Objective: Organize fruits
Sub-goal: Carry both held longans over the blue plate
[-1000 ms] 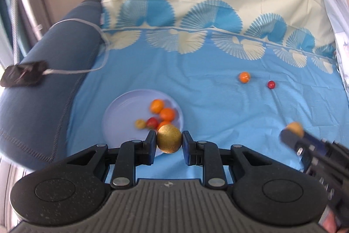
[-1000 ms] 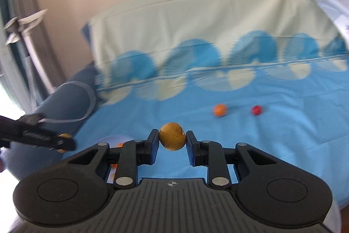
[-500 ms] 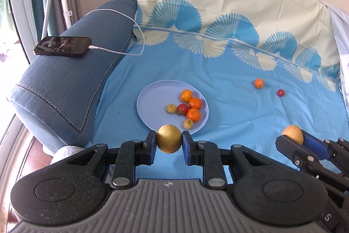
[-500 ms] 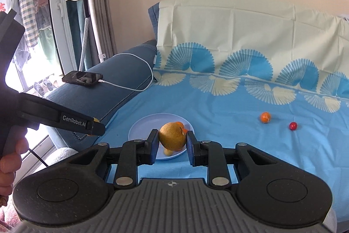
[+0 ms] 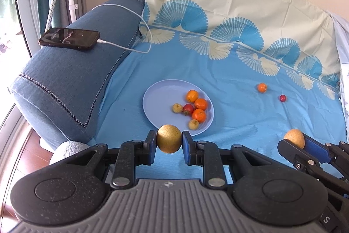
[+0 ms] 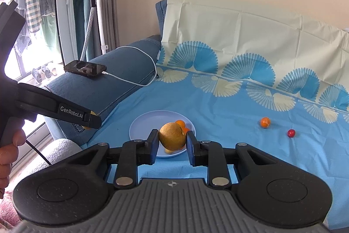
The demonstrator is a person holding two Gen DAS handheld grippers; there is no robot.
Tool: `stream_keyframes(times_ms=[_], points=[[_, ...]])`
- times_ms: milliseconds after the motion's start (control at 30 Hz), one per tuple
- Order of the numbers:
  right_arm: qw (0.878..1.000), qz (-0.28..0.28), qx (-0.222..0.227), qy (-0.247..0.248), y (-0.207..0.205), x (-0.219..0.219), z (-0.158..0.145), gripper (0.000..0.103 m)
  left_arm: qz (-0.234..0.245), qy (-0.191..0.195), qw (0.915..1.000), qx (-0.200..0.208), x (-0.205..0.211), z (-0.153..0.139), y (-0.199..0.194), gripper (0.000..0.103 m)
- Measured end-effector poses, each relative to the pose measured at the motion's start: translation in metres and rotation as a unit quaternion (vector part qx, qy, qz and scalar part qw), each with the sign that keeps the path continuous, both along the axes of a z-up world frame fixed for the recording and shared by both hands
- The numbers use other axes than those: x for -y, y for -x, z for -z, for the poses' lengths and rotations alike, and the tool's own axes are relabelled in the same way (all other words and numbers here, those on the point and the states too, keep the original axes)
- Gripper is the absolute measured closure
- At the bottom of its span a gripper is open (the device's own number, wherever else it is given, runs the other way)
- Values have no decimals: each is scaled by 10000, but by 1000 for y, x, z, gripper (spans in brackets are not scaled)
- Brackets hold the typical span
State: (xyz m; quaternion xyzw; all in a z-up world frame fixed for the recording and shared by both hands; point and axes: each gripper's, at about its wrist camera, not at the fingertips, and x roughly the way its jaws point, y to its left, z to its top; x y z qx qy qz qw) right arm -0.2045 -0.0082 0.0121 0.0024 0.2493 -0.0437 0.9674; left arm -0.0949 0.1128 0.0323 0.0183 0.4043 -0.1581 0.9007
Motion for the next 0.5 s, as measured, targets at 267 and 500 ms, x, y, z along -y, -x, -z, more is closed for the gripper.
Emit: stream_keyframes(times_ms=[267, 500], points=[[9999, -81, -113, 76, -9, 1, 5, 75, -59, -10, 10000, -36, -4, 4, -11, 76], [9998, -46, -211, 57, -17, 3, 10, 75, -103, -5, 9999, -99, -3, 8, -26, 76]])
